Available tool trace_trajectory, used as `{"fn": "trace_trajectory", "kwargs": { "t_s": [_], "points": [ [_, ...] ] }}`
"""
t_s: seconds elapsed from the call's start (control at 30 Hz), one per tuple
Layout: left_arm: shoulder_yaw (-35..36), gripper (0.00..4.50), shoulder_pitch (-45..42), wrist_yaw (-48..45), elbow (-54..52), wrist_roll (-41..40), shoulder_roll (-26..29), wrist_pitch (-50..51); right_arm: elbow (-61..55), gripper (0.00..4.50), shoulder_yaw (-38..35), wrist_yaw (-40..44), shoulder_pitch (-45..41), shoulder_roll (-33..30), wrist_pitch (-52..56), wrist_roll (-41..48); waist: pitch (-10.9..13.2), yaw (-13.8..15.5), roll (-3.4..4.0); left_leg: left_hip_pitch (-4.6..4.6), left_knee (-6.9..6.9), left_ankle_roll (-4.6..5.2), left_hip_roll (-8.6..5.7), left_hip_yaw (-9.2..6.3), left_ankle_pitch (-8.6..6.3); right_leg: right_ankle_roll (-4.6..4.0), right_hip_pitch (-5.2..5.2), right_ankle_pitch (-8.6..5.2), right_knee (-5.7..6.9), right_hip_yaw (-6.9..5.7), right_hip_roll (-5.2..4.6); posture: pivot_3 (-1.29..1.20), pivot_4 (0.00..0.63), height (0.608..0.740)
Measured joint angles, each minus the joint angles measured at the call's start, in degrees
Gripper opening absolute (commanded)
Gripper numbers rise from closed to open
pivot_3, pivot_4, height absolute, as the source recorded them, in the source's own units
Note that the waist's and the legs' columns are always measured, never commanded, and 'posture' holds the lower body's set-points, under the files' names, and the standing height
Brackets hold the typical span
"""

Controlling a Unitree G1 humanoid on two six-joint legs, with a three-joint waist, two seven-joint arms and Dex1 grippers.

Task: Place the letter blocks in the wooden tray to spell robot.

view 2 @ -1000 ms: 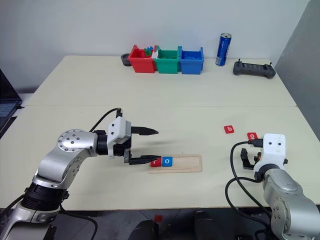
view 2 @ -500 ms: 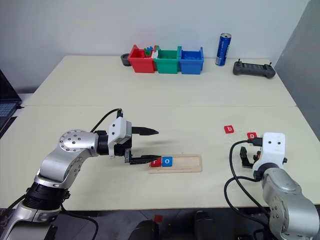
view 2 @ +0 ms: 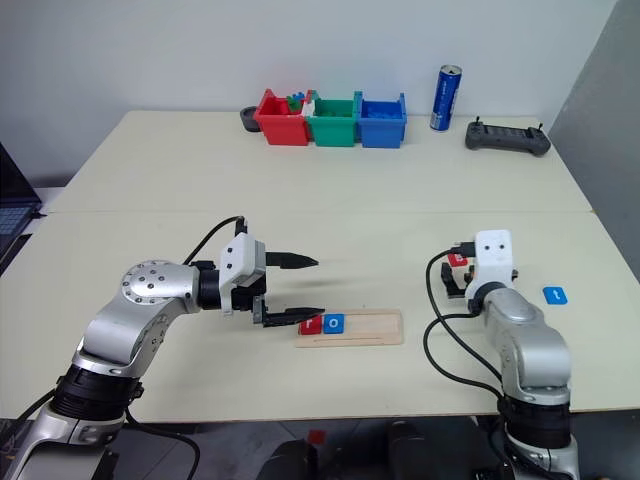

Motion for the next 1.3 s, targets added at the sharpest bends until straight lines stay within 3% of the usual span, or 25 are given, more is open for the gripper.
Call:
{"fn": "trace_trajectory", "kwargs": {
  "t_s": [0.33,0.67,0.77,0.9,1.1,1.3],
  "points": [
    [0.0,4.49,0.1,0.3,-1.4,-0.1,0.0,1.0,14.4,4.50,0.0,0.5,-4.4,0.2,-10.6,-1.1,0.0,0.0,0.00,0.01,0.01,0.00,0.00,-0.01,0.00,-0.01,0.00,0.01,0.02,0.00,0.00,0.00,0.150,0.740],
    [0.0,4.50,0.4,1.2,-1.9,-0.1,0.0,1.0,16.4,1.45,0.6,1.7,-5.3,0.3,-11.9,-1.0,0.0,0.2,-0.01,0.02,0.04,0.00,-0.01,-0.02,0.00,-0.01,0.03,0.01,0.03,-0.01,-0.01,0.00,0.150,0.740],
    [0.0,4.50,0.6,1.3,-2.1,-0.1,0.0,1.2,14.0,1.46,1.3,1.4,-3.6,0.3,-11.5,-1.4,0.0,0.2,0.00,0.01,0.03,0.00,-0.01,-0.06,0.00,-0.01,0.03,0.01,0.03,-0.04,-0.01,0.00,0.150,0.740],
    [0.0,4.50,1.7,1.2,-2.7,-0.1,0.2,1.4,2.4,1.46,2.5,0.5,2.9,0.5,-6.0,-2.0,0.0,0.2,0.00,-0.05,-0.03,-0.01,0.00,-0.10,0.00,-0.03,-0.03,-0.01,0.03,-0.06,-0.01,0.00,0.150,0.740],
    [0.1,4.50,2.4,0.9,-4.0,-0.2,0.9,2.5,-22.2,1.46,7.5,-4.3,18.6,7.2,6.3,-2.3,0.0,0.2,0.03,-0.14,-0.02,-0.02,0.01,-0.15,0.00,0.04,-0.11,-0.06,0.05,-0.09,-0.01,0.00,0.150,0.740],
    [-0.2,4.50,2.0,-0.6,-3.8,-0.2,0.9,2.4,-30.2,1.46,10.0,-9.6,25.2,12.4,10.2,-4.0,0.0,0.2,0.03,-0.08,0.05,-0.04,0.02,-0.08,0.02,0.28,-0.09,-0.20,0.03,-0.05,-0.01,0.00,0.150,0.740]
  ]
}}
